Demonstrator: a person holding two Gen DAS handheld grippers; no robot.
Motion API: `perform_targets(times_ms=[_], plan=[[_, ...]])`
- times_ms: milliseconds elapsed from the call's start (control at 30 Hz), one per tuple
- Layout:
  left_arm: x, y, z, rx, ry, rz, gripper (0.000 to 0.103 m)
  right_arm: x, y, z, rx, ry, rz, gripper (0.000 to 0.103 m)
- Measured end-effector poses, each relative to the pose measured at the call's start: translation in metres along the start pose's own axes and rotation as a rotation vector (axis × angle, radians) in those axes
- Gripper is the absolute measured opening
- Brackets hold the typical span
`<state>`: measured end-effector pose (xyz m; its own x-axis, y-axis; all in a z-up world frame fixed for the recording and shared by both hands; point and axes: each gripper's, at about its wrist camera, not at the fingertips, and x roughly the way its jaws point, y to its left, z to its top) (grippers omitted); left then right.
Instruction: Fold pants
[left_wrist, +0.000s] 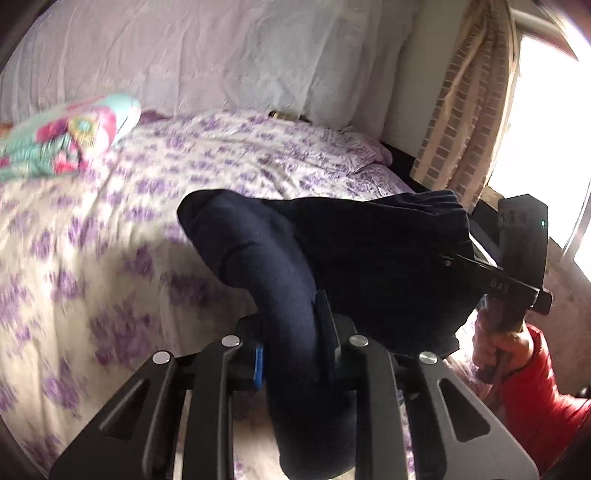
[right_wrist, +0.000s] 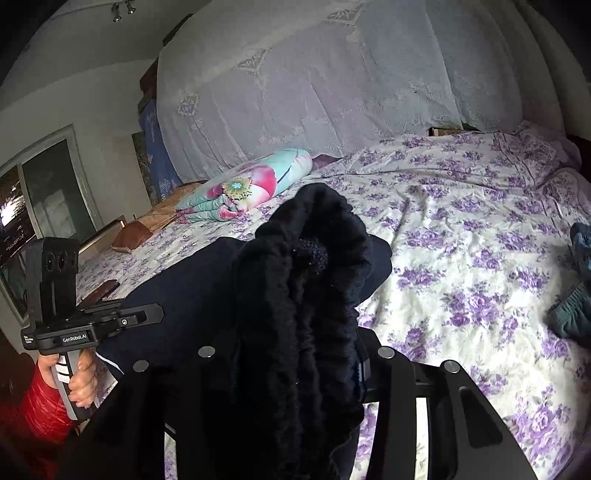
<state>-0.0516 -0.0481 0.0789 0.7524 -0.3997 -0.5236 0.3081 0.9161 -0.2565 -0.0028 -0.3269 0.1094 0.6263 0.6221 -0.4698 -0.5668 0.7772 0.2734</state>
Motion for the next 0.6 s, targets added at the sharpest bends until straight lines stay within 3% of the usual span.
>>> perform_targets(times_ms=[233, 600], plan=[[0.050, 0.028, 0.062, 0.032, 0.022, 0.042, 0.020, 0.053, -0.031, 0.058, 0.023, 0.033, -0.022, 0.043], [0.210, 0.122, 0.226, 0.028, -0.059, 0.211, 0.020, 0.247, -0.138, 0.221, 0.100, -0.014, -0.083, 0.043]])
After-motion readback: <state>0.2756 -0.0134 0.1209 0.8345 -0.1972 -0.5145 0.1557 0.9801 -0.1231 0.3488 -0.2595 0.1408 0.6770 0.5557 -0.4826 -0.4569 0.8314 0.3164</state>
